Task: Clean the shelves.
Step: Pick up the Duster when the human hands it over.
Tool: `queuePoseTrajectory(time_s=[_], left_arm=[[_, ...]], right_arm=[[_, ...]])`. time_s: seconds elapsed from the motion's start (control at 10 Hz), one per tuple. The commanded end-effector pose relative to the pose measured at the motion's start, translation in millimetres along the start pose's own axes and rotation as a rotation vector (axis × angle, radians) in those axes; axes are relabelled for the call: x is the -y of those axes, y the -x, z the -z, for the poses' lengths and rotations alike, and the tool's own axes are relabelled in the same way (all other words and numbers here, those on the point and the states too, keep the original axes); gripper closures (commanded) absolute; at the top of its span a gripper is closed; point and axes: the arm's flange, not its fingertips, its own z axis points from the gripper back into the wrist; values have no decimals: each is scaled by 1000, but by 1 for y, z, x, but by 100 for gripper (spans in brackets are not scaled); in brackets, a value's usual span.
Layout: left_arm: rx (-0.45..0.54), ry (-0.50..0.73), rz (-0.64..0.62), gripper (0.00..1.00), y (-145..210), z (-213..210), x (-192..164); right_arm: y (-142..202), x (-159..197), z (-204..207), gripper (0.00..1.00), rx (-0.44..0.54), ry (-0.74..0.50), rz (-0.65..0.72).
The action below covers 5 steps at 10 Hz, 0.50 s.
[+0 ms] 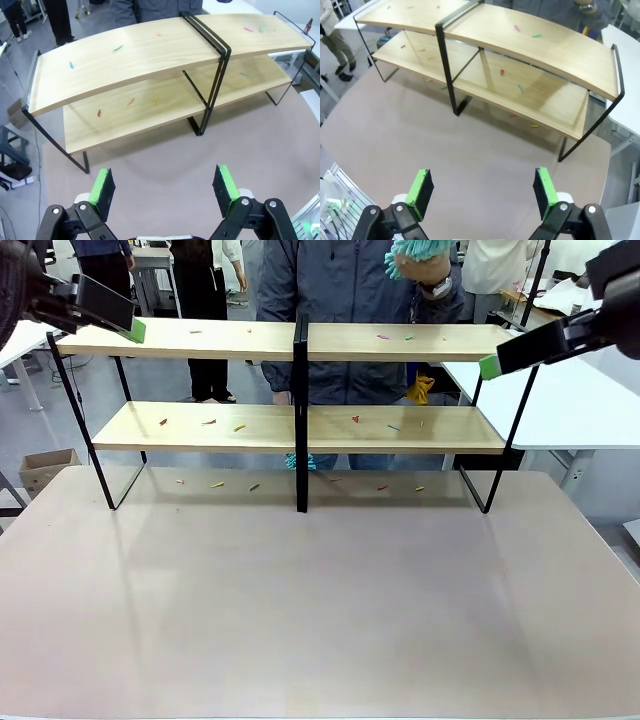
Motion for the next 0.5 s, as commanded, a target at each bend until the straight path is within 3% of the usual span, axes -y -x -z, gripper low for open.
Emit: queuePoseTrajectory(time_s=[0.0, 0.4], left_arm=[[6, 11, -5, 0, 0, 0, -2], [6, 11, -5, 0, 0, 0, -2]], right_arm=[[16, -16, -7, 0, 41, -11, 39], [-1, -33, -3, 0, 32, 81, 283]])
